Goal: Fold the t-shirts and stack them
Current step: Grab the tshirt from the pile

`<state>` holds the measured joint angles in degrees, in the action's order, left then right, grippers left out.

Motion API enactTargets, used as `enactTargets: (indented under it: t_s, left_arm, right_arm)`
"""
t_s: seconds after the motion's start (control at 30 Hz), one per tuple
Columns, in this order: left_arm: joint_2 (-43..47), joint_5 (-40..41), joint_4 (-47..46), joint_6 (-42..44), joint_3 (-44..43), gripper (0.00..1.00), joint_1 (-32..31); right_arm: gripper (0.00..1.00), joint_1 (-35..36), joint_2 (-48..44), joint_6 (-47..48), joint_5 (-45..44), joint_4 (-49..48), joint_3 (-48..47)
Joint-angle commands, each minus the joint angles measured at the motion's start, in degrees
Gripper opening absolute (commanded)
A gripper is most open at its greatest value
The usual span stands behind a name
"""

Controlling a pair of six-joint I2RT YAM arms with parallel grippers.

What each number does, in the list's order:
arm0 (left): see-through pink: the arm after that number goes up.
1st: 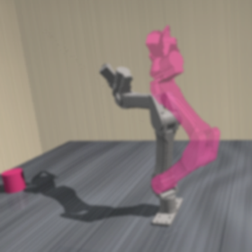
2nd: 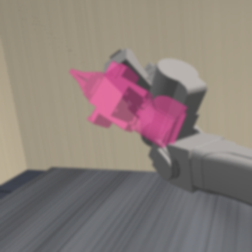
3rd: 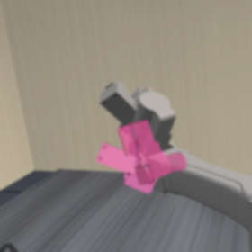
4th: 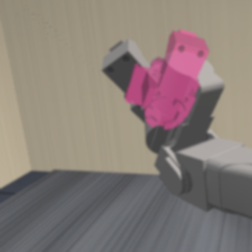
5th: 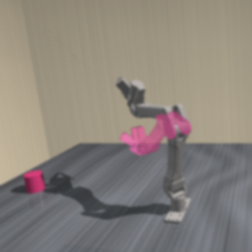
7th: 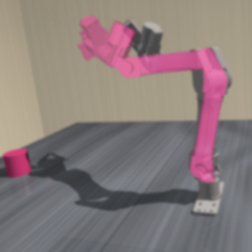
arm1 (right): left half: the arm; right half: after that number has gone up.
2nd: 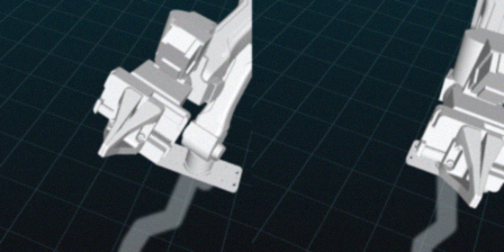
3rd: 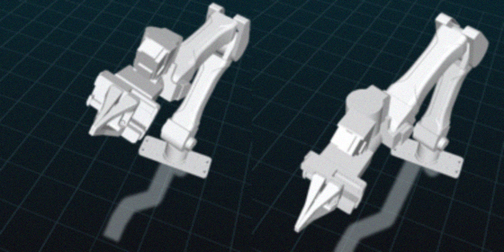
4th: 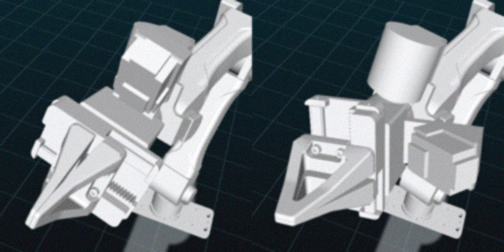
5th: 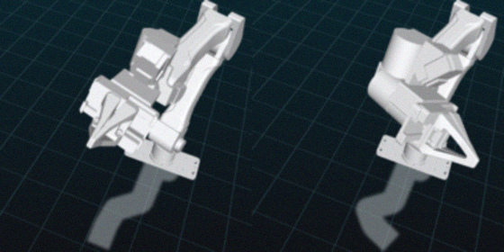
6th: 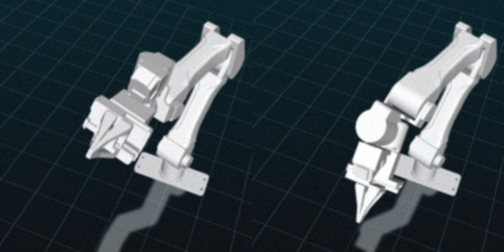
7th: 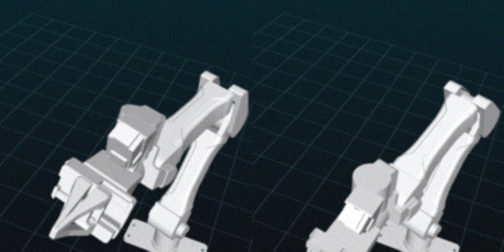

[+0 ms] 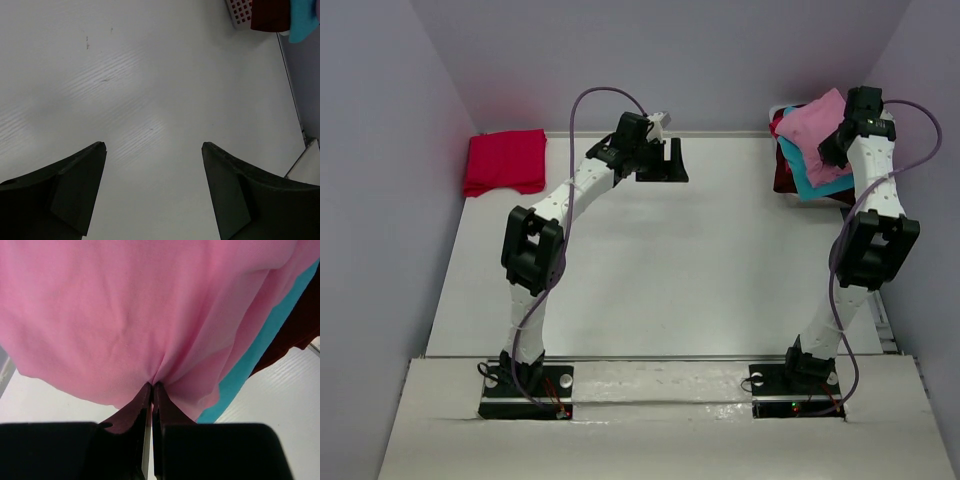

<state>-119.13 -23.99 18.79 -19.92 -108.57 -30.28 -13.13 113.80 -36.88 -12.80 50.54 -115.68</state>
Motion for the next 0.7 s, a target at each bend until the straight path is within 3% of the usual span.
enactTargets:
  t_s: [0.0, 0.17, 0.3, 0.5, 0.67]
  left_arm:
    - [3.4, -1.1, -1.7, 1.0, 1.0, 0.89, 0.0]
    - [4.0, -0.5, -1.8, 0.9, 2.2, 0.89, 0.0]
    - [5.8, 2.9, -1.9, 0.8, 4.5, 0.89, 0.0]
    - [9.9, 12.4, 1.6, 2.9, 6.8, 0.89, 0.0]
    - [15.4, 19.1, 2.0, 0.9, 10.2, 0.89, 1.1]
  right_arm:
    - [0.07, -0.3, -5.0, -0.1, 1.0, -1.9, 1.0]
    - [0.07, -0.3, -11.7, 1.2, 6.2, -3.9, 7.8]
    - [0.07, 4.2, -17.6, 6.2, 14.5, -4.2, 11.7]
    - [0.07, 17.7, -22.3, 11.8, 18.3, 3.1, 5.5]
    - [0.07, 25.7, -26.2, 13.3, 15.8, 6.7, -1.3]
